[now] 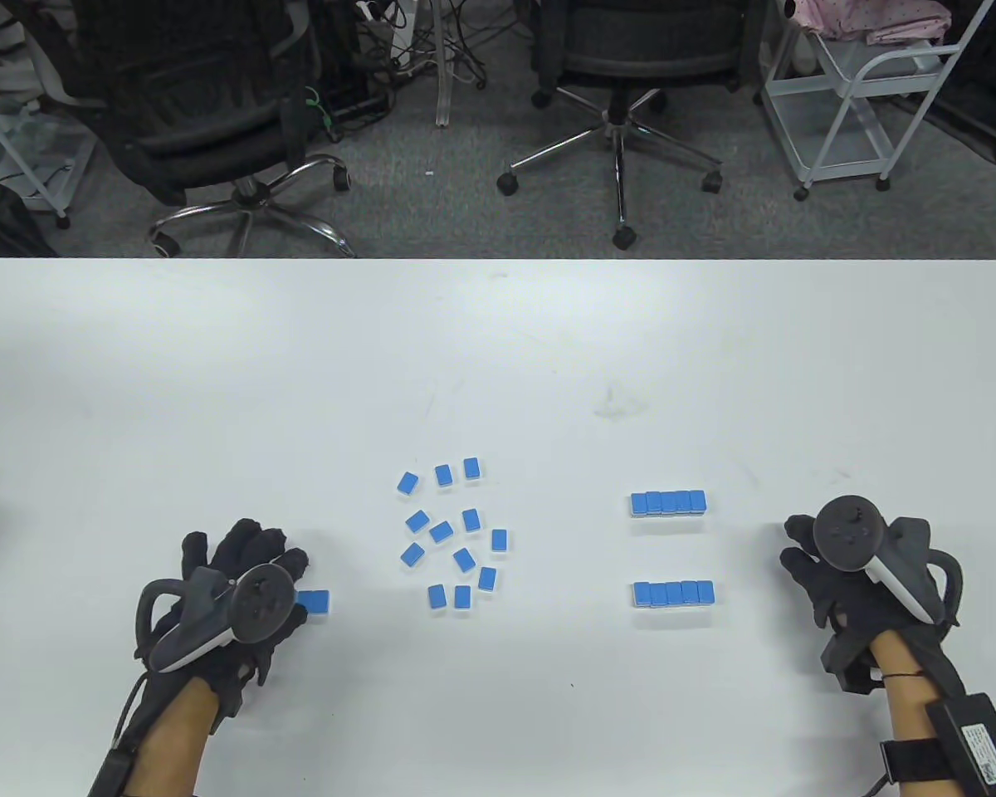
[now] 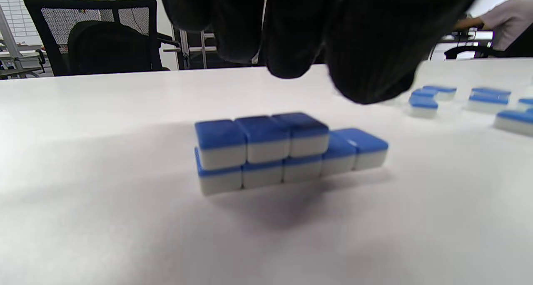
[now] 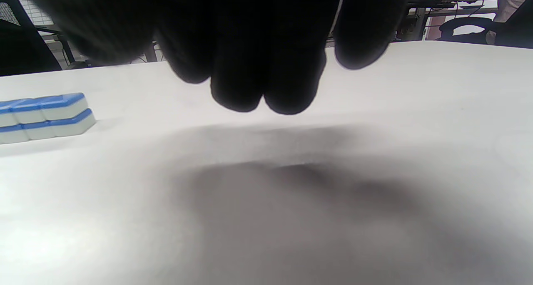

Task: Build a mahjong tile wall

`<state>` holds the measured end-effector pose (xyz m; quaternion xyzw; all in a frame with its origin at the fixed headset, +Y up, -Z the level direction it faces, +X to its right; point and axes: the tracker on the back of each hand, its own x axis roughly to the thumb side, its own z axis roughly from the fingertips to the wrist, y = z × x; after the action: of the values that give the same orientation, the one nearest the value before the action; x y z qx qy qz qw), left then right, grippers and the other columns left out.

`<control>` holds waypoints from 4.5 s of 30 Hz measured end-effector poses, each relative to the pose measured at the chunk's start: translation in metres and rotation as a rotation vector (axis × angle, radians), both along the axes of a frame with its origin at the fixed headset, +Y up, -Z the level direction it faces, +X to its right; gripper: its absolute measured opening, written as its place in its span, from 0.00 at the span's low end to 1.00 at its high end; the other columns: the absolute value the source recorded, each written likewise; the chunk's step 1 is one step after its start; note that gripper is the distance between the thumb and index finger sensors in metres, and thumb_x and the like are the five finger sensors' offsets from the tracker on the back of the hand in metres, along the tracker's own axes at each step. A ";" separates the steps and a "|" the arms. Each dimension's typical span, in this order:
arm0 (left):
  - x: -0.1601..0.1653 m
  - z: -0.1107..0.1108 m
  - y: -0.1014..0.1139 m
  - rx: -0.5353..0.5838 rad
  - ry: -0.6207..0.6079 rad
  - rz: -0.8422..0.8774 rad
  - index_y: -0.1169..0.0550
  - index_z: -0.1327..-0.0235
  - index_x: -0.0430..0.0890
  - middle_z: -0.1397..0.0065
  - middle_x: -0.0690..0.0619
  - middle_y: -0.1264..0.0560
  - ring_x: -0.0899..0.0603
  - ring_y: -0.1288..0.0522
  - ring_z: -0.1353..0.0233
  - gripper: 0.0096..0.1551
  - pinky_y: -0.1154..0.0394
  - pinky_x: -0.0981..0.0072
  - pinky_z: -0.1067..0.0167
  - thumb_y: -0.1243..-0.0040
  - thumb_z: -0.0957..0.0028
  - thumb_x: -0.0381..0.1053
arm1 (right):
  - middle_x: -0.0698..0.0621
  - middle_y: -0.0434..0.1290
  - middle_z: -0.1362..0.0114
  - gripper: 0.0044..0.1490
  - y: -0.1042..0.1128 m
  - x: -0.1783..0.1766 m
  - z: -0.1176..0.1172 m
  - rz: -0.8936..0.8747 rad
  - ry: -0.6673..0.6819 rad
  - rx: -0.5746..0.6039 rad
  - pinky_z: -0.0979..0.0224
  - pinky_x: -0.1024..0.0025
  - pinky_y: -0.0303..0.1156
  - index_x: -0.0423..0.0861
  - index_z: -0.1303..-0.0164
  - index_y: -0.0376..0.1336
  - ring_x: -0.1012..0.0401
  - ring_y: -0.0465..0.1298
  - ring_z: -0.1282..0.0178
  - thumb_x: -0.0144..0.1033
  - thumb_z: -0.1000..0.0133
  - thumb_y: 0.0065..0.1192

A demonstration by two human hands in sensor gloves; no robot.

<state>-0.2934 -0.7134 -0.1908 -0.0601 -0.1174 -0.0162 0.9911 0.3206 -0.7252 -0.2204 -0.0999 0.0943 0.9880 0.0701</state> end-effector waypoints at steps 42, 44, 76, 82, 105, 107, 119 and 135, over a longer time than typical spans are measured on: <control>0.140 -0.048 -0.022 -0.036 -0.296 -0.384 0.22 0.34 0.60 0.29 0.59 0.23 0.44 0.33 0.21 0.33 0.48 0.28 0.23 0.29 0.55 0.62 | 0.53 0.77 0.32 0.35 0.001 0.001 0.000 0.003 0.012 0.005 0.21 0.43 0.64 0.57 0.38 0.65 0.52 0.77 0.31 0.55 0.57 0.61; 0.130 -0.044 -0.008 0.000 -0.251 -0.335 0.23 0.34 0.58 0.27 0.58 0.26 0.42 0.36 0.19 0.33 0.50 0.26 0.23 0.30 0.55 0.62 | 0.53 0.77 0.32 0.35 0.001 0.001 0.000 0.005 0.012 0.004 0.21 0.43 0.64 0.57 0.38 0.65 0.52 0.77 0.31 0.55 0.57 0.61; 0.023 0.002 -0.015 -0.005 -0.038 -0.241 0.26 0.30 0.63 0.15 0.54 0.42 0.39 0.48 0.15 0.33 0.59 0.25 0.24 0.35 0.51 0.64 | 0.54 0.77 0.32 0.35 -0.001 -0.002 0.000 -0.006 0.009 -0.013 0.21 0.43 0.64 0.57 0.38 0.65 0.52 0.77 0.31 0.55 0.56 0.61; 0.023 0.003 -0.016 -0.024 -0.033 -0.227 0.29 0.28 0.62 0.14 0.53 0.44 0.39 0.48 0.15 0.36 0.59 0.25 0.24 0.36 0.52 0.66 | 0.53 0.77 0.32 0.35 -0.001 -0.002 0.000 -0.006 0.011 -0.013 0.21 0.43 0.64 0.57 0.38 0.65 0.52 0.77 0.31 0.55 0.56 0.61; 0.060 -0.024 0.025 0.078 -0.062 -0.146 0.29 0.27 0.65 0.22 0.57 0.30 0.40 0.41 0.17 0.33 0.52 0.28 0.22 0.37 0.49 0.63 | 0.53 0.77 0.32 0.35 0.002 0.000 0.001 -0.007 0.013 0.004 0.21 0.43 0.64 0.57 0.38 0.65 0.52 0.77 0.31 0.55 0.56 0.61; 0.079 -0.036 0.029 0.089 -0.099 -0.216 0.29 0.28 0.66 0.23 0.58 0.29 0.41 0.39 0.18 0.33 0.51 0.29 0.22 0.37 0.49 0.62 | 0.53 0.77 0.32 0.35 0.003 -0.001 0.001 -0.002 0.020 0.010 0.21 0.43 0.64 0.57 0.38 0.65 0.52 0.77 0.31 0.55 0.57 0.61; 0.152 -0.125 -0.002 -0.045 -0.088 -0.463 0.29 0.27 0.66 0.25 0.61 0.26 0.45 0.29 0.22 0.34 0.39 0.32 0.23 0.35 0.50 0.59 | 0.53 0.77 0.32 0.35 0.004 0.000 0.000 -0.002 0.027 0.008 0.21 0.43 0.64 0.57 0.38 0.65 0.52 0.77 0.31 0.55 0.56 0.61; 0.133 -0.129 -0.014 -0.037 0.003 -0.426 0.26 0.31 0.59 0.27 0.58 0.25 0.43 0.30 0.22 0.33 0.39 0.23 0.26 0.33 0.52 0.60 | 0.53 0.77 0.32 0.35 0.003 0.001 -0.001 -0.006 0.025 -0.005 0.21 0.43 0.64 0.57 0.38 0.65 0.52 0.77 0.31 0.55 0.56 0.61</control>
<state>-0.1608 -0.7274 -0.3196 -0.1016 -0.1007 -0.2229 0.9643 0.3219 -0.7220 -0.2218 -0.0872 0.0978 0.9888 0.0714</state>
